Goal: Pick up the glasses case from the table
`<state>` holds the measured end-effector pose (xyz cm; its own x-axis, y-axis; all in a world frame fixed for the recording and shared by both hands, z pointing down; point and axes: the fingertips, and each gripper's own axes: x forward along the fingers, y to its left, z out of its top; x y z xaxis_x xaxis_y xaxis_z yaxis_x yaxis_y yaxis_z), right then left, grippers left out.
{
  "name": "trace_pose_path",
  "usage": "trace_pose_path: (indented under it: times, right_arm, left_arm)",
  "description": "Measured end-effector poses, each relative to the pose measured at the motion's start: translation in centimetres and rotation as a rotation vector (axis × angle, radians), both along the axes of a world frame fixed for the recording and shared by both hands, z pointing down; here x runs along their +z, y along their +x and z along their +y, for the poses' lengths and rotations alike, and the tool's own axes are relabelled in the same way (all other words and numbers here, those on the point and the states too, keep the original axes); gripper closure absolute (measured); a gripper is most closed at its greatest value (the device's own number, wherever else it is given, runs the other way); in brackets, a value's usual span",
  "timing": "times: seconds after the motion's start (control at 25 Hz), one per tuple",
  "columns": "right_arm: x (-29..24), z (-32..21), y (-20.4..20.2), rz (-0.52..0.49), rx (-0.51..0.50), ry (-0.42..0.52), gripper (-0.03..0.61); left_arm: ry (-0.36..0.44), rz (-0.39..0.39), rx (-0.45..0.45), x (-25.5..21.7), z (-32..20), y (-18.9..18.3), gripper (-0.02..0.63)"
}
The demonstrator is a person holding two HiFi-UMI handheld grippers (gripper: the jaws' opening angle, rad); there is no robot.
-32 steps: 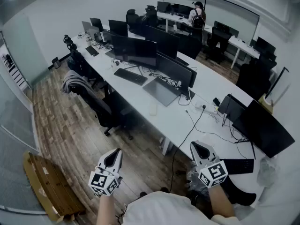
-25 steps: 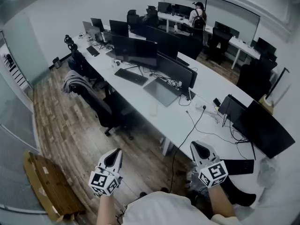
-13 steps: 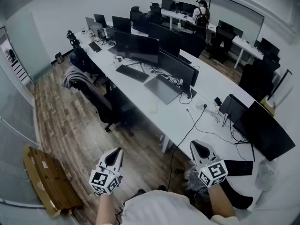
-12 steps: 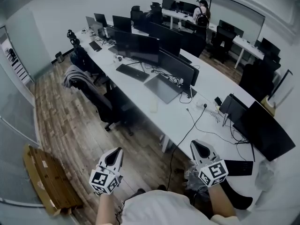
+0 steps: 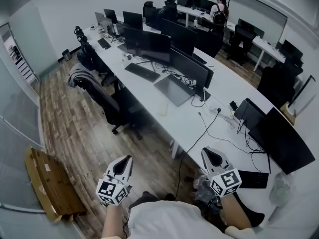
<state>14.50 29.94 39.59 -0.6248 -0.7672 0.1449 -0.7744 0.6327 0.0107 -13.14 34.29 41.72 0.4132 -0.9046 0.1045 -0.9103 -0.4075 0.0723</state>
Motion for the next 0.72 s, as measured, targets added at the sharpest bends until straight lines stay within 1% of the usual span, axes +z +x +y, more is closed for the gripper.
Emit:
trace_pose_path:
  times: [0.12,0.32,0.56,0.72]
  right_arm:
    - [0.1,-0.7,-0.2,-0.006,-0.004,-0.004,0.58]
    - [0.8,-2.7,-1.4,-0.003,0.006,-0.01,0.58]
    - [0.8,-6.3,-3.3,0.003,0.043,-0.011,0.58]
    - [0.7,-9.2,-5.1,0.011,0.07,-0.013,0.58]
  left_arm:
    - [-0.007,-0.002,-0.004,-0.2,-0.6,0.0,0.6]
    - [0.004,0.001,0.006,0.4,-2.9,-1.3,0.6]
    - [-0.022,0.006,0.023,-0.7,-7.5,-3.0,0.6]
    - [-0.019,0.009,0.063,-0.1,-11.2,-4.6,0.6]
